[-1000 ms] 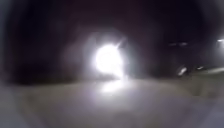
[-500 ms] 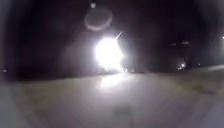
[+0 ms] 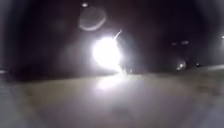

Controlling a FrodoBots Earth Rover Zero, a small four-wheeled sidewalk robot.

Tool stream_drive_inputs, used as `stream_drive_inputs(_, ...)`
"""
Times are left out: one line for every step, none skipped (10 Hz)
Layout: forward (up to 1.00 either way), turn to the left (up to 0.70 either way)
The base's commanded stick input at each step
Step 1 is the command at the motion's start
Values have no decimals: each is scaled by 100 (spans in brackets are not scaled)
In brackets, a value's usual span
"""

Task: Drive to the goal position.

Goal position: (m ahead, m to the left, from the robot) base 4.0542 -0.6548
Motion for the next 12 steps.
stream_drive_inputs(100, 0)
stream_drive_inputs(100, 0)
stream_drive_inputs(100, 0)
stream_drive_inputs(100, 0)
stream_drive_inputs(100, 0)
stream_drive_inputs(100, 0)
stream_drive_inputs(100, 0)
stream_drive_inputs(100, 0)
stream_drive_inputs(100, 0)
stream_drive_inputs(100, 0)
stream_drive_inputs(100, 0)
stream_drive_inputs(100, 0)
